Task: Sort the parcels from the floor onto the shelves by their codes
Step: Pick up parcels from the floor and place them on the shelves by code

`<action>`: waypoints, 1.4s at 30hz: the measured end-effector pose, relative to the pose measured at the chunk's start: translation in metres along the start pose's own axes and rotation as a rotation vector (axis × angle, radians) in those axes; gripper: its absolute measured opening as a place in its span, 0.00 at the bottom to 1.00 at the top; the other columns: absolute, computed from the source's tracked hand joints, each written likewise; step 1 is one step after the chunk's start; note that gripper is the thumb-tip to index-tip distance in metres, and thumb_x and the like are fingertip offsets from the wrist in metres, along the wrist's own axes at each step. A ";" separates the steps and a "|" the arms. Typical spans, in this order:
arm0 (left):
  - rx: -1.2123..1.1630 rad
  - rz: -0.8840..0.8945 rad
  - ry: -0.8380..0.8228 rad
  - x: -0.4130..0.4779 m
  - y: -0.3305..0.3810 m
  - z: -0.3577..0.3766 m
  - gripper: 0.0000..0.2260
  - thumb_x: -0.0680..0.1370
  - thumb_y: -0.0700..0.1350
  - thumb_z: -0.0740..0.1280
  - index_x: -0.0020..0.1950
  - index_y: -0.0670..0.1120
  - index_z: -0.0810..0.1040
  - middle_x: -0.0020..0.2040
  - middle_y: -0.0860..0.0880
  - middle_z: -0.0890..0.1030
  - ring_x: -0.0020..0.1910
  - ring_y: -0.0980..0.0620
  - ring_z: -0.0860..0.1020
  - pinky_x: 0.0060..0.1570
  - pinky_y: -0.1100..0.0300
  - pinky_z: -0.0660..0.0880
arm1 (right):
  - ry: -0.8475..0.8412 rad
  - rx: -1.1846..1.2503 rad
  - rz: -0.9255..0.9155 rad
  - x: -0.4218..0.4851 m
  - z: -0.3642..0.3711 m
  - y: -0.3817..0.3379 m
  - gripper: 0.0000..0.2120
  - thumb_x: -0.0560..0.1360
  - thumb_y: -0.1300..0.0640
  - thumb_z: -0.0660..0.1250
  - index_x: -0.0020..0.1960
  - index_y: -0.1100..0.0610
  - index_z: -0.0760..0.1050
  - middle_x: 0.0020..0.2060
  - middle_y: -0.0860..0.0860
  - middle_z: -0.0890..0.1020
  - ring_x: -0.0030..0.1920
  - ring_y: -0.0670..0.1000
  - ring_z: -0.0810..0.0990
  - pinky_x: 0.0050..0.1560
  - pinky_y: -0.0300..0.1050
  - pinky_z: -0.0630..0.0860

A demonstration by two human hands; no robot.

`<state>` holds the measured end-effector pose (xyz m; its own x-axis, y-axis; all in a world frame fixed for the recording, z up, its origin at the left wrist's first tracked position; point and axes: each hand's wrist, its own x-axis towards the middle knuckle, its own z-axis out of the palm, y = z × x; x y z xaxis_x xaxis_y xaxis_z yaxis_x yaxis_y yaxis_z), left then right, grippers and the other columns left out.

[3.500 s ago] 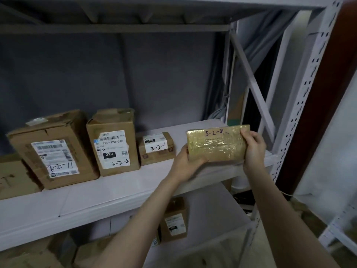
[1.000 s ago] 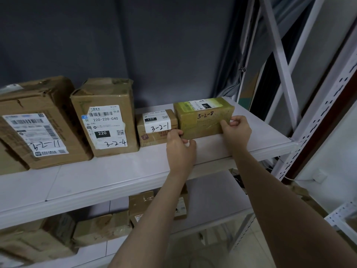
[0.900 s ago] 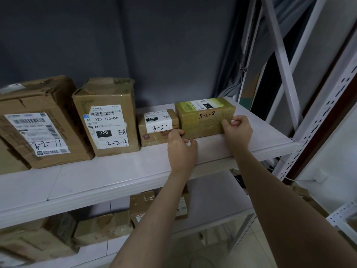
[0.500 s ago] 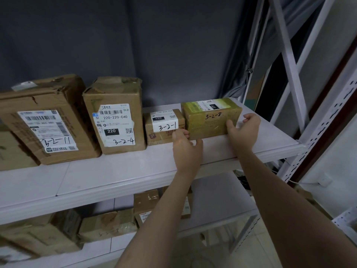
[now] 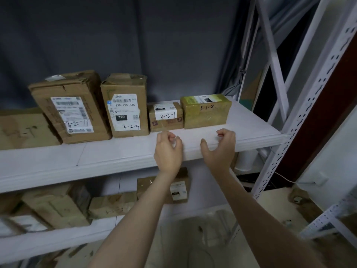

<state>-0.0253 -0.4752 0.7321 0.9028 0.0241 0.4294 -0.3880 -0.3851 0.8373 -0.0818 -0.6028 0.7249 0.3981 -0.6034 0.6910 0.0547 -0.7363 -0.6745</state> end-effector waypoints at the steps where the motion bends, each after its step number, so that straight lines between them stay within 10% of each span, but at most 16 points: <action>1: 0.011 -0.003 0.022 -0.008 -0.004 -0.011 0.04 0.78 0.45 0.65 0.48 0.45 0.75 0.48 0.49 0.75 0.43 0.50 0.74 0.41 0.58 0.68 | -0.033 0.006 -0.015 -0.012 -0.003 -0.004 0.22 0.66 0.50 0.71 0.53 0.63 0.72 0.48 0.50 0.72 0.48 0.51 0.73 0.47 0.39 0.69; 23: 0.530 -0.796 0.425 -0.262 -0.190 -0.370 0.13 0.79 0.49 0.64 0.58 0.41 0.72 0.60 0.40 0.73 0.55 0.38 0.76 0.51 0.47 0.73 | -1.244 0.144 -0.306 -0.341 0.038 -0.197 0.15 0.70 0.52 0.73 0.54 0.53 0.76 0.59 0.49 0.70 0.63 0.50 0.70 0.53 0.42 0.68; 32: 0.556 -0.973 0.592 -0.390 -0.219 -0.504 0.15 0.79 0.49 0.65 0.60 0.41 0.72 0.60 0.42 0.73 0.56 0.39 0.75 0.52 0.49 0.72 | -1.511 0.169 -0.366 -0.481 0.041 -0.273 0.17 0.70 0.50 0.75 0.56 0.53 0.76 0.62 0.53 0.69 0.64 0.54 0.72 0.63 0.44 0.68; 42: 0.563 -1.211 0.419 -0.496 -0.289 -0.567 0.19 0.79 0.52 0.65 0.63 0.40 0.70 0.63 0.42 0.71 0.61 0.40 0.74 0.57 0.51 0.70 | -1.686 0.160 -0.187 -0.656 0.011 -0.298 0.19 0.68 0.53 0.76 0.55 0.55 0.76 0.64 0.53 0.71 0.65 0.55 0.71 0.63 0.42 0.65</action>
<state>-0.4661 0.1474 0.4687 0.4586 0.8357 -0.3022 0.7986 -0.2384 0.5527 -0.3487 0.0159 0.4698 0.8268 0.5284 -0.1927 0.2527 -0.6551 -0.7120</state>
